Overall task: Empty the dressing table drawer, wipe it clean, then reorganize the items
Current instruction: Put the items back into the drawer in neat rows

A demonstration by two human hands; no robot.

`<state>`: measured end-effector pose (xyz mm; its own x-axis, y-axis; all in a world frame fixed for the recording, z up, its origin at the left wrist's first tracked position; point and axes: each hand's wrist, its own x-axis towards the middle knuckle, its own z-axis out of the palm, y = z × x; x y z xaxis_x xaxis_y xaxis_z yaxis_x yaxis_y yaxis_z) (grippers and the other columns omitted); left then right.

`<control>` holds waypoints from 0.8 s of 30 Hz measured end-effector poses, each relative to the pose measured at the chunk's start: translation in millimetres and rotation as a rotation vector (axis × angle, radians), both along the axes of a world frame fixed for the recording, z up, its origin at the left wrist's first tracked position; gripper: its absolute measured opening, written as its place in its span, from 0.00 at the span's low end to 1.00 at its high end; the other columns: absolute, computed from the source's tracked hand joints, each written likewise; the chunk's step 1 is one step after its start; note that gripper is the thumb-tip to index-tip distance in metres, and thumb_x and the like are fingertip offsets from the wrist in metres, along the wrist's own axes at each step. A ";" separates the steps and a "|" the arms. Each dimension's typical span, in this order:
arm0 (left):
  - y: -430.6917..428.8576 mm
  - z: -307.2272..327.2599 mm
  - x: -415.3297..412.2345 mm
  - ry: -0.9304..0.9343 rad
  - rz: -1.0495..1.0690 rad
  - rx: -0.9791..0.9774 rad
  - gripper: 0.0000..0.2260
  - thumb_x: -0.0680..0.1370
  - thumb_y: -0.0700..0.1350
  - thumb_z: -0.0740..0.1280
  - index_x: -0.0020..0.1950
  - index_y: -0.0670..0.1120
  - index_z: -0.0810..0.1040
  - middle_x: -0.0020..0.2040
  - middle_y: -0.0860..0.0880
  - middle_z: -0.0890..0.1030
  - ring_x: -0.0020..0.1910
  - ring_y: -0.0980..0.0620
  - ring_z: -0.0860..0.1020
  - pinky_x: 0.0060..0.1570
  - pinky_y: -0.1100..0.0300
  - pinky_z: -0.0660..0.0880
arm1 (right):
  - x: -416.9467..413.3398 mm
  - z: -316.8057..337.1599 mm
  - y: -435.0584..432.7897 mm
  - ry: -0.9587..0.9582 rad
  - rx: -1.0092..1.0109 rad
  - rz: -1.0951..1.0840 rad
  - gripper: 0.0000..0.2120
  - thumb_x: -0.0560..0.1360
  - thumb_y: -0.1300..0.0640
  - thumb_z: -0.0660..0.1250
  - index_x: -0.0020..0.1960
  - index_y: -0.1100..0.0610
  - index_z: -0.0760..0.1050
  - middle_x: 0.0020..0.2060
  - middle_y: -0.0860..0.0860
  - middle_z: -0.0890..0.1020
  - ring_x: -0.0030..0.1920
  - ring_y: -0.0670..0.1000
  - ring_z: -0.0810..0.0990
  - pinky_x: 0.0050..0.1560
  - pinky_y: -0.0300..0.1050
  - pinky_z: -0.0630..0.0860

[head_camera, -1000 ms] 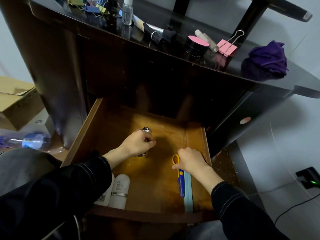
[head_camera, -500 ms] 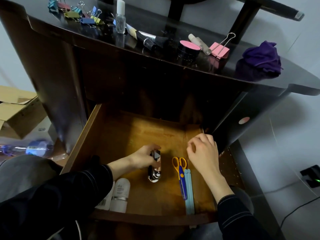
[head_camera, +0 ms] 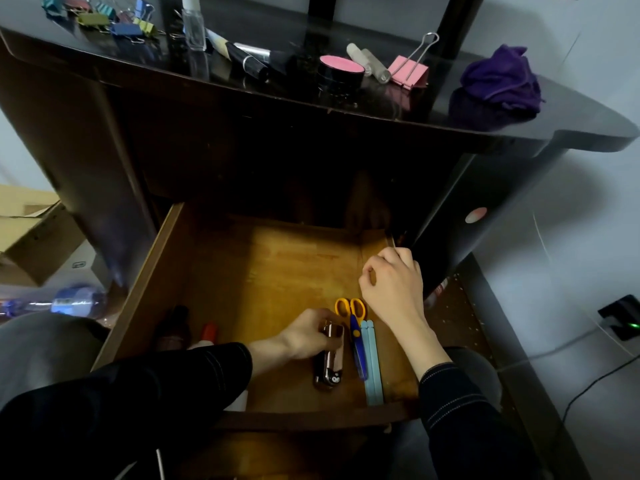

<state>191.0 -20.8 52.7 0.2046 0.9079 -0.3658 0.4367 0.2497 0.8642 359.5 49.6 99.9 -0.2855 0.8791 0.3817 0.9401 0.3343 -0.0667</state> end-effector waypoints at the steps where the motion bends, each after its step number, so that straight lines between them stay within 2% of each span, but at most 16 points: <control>1: 0.0 -0.1 -1.5 0.017 -0.003 0.015 0.20 0.76 0.39 0.73 0.68 0.44 0.76 0.63 0.46 0.79 0.57 0.53 0.77 0.45 0.73 0.75 | 0.2 0.1 -0.4 0.001 -0.004 -0.004 0.07 0.76 0.53 0.67 0.46 0.53 0.83 0.49 0.49 0.80 0.59 0.53 0.73 0.54 0.49 0.73; 3: 1.1 -0.8 -4.8 0.043 -0.011 0.012 0.20 0.76 0.40 0.73 0.68 0.44 0.76 0.62 0.47 0.78 0.60 0.51 0.77 0.52 0.65 0.76 | 0.3 -0.1 -1.6 -0.003 -0.011 -0.009 0.07 0.76 0.53 0.67 0.47 0.53 0.83 0.49 0.49 0.80 0.59 0.53 0.73 0.55 0.50 0.73; 6: 1.5 -0.2 -6.9 0.069 -0.031 -0.002 0.21 0.77 0.40 0.72 0.69 0.43 0.75 0.59 0.46 0.77 0.55 0.49 0.79 0.46 0.61 0.80 | 0.4 0.7 -2.9 -0.019 -0.017 -0.013 0.08 0.77 0.52 0.66 0.47 0.53 0.83 0.50 0.50 0.80 0.60 0.53 0.73 0.55 0.50 0.74; 7: 1.8 -0.2 -6.8 0.103 -0.050 0.014 0.21 0.77 0.40 0.72 0.70 0.43 0.74 0.59 0.46 0.77 0.55 0.49 0.79 0.48 0.59 0.81 | 0.4 1.4 -2.9 -0.027 -0.019 -0.014 0.09 0.77 0.52 0.65 0.48 0.53 0.83 0.50 0.50 0.80 0.60 0.53 0.73 0.55 0.50 0.74; 8: 2.0 -0.9 -6.4 0.146 -0.074 0.039 0.22 0.77 0.41 0.72 0.70 0.44 0.74 0.61 0.47 0.78 0.56 0.50 0.79 0.51 0.59 0.80 | 0.6 2.0 -3.0 -0.033 -0.019 -0.015 0.09 0.77 0.52 0.65 0.48 0.53 0.83 0.50 0.50 0.80 0.60 0.53 0.73 0.55 0.50 0.74; 9: 1.9 -1.2 -5.7 0.185 -0.100 0.071 0.22 0.76 0.42 0.73 0.70 0.44 0.75 0.62 0.47 0.78 0.56 0.52 0.79 0.52 0.63 0.79 | 0.8 2.5 -3.0 -0.038 -0.019 -0.016 0.09 0.77 0.51 0.65 0.48 0.53 0.83 0.51 0.50 0.80 0.60 0.53 0.73 0.55 0.50 0.74; 11: -0.1 -0.9 -4.4 0.261 -0.158 0.126 0.21 0.75 0.43 0.73 0.68 0.45 0.76 0.60 0.49 0.79 0.50 0.57 0.78 0.42 0.75 0.72 | 0.8 2.7 -3.1 -0.038 -0.021 -0.016 0.09 0.77 0.51 0.65 0.48 0.54 0.83 0.51 0.50 0.81 0.60 0.53 0.73 0.55 0.50 0.74; 12: -0.6 -1.5 -4.2 0.290 -0.183 0.130 0.21 0.75 0.44 0.74 0.68 0.45 0.76 0.60 0.49 0.79 0.50 0.57 0.77 0.40 0.76 0.70 | 0.3 2.7 -3.1 -0.036 -0.019 -0.014 0.09 0.77 0.51 0.65 0.48 0.54 0.83 0.51 0.50 0.81 0.60 0.53 0.73 0.55 0.51 0.74; 13: -0.8 -1.6 -4.8 0.310 -0.204 0.112 0.22 0.75 0.45 0.74 0.68 0.45 0.75 0.62 0.48 0.78 0.53 0.54 0.77 0.42 0.75 0.70 | -0.1 2.5 -3.1 -0.033 -0.015 -0.012 0.09 0.77 0.52 0.65 0.48 0.54 0.83 0.51 0.51 0.81 0.60 0.54 0.73 0.55 0.51 0.74; 15: 2.1 0.1 -8.6 0.320 -0.217 0.019 0.23 0.75 0.44 0.74 0.69 0.45 0.75 0.64 0.48 0.77 0.59 0.50 0.77 0.51 0.66 0.76 | -0.7 2.0 -3.1 -0.034 -0.009 -0.015 0.09 0.77 0.52 0.65 0.48 0.54 0.83 0.51 0.51 0.81 0.60 0.54 0.73 0.55 0.51 0.74; 17: 8.1 4.0 -14.0 0.189 -0.132 -0.120 0.16 0.76 0.40 0.74 0.63 0.45 0.77 0.58 0.47 0.77 0.53 0.49 0.80 0.46 0.58 0.82 | -0.2 1.6 -3.0 -0.033 -0.004 -0.017 0.09 0.77 0.52 0.66 0.48 0.54 0.83 0.50 0.51 0.81 0.60 0.54 0.73 0.55 0.51 0.74; 20: 12.9 12.1 -22.9 -0.007 0.174 -0.203 0.07 0.75 0.36 0.73 0.51 0.43 0.79 0.49 0.45 0.77 0.44 0.48 0.81 0.36 0.54 0.84 | 1.3 0.9 -2.7 -0.031 0.003 -0.018 0.08 0.76 0.52 0.66 0.47 0.54 0.83 0.49 0.50 0.81 0.59 0.54 0.73 0.55 0.51 0.74; 22: 14.7 12.0 -31.2 0.021 0.294 -0.188 0.06 0.74 0.38 0.73 0.48 0.43 0.78 0.46 0.43 0.78 0.38 0.47 0.83 0.33 0.53 0.83 | 1.4 0.3 -2.4 -0.032 0.005 -0.019 0.08 0.76 0.52 0.66 0.47 0.54 0.83 0.49 0.50 0.81 0.59 0.54 0.73 0.54 0.51 0.74; 24: 15.9 11.5 -39.1 0.173 0.252 -0.158 0.06 0.75 0.42 0.73 0.47 0.42 0.78 0.42 0.41 0.80 0.30 0.46 0.82 0.28 0.56 0.80 | 0.6 0.2 -1.9 -0.034 0.003 -0.021 0.09 0.76 0.52 0.66 0.47 0.54 0.83 0.49 0.51 0.82 0.59 0.54 0.74 0.54 0.51 0.74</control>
<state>151.9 -4.8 64.2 -0.0961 0.8515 -0.5155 0.4810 0.4931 0.7249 360.1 47.6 100.1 -0.2802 0.8837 0.3750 0.9486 0.3148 -0.0331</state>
